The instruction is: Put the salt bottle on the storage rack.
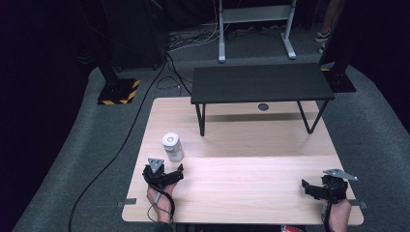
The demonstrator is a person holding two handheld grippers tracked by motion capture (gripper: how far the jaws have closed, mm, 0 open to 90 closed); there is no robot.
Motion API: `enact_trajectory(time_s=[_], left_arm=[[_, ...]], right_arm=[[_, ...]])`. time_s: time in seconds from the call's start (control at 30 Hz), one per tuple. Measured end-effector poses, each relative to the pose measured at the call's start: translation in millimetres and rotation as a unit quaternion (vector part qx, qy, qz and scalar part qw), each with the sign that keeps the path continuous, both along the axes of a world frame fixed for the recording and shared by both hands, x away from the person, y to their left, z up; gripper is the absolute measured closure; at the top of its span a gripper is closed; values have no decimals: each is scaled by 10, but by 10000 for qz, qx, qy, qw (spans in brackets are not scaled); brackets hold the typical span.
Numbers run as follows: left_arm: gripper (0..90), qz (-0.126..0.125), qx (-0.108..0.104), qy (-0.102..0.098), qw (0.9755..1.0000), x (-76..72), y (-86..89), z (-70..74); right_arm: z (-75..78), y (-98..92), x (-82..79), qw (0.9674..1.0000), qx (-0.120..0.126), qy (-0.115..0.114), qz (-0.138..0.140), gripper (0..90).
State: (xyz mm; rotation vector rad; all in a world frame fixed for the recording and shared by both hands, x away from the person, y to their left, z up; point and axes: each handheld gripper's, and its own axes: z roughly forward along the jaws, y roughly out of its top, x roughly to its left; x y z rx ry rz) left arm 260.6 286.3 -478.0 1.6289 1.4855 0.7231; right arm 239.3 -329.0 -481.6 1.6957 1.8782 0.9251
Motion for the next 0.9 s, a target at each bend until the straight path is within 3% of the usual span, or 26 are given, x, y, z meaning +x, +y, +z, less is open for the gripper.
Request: enact_trajectory(time_s=[0.33,0.43,0.67,0.9], left_arm=[[0,-135,280,-86,9995,87,-140,17],[0,-219,480,-120,9985,163,-218,7],[0,-201,556,-167,9981,297,-276,7],[0,-12,577,-277,9980,456,-302,-5]], right_arm=[[8,46,9,9999,-129,20,4,0],[10,60,12,9998,-180,25,12,0],[14,85,16,9997,-239,37,8,0],[17,94,19,9996,-261,44,9,0]])
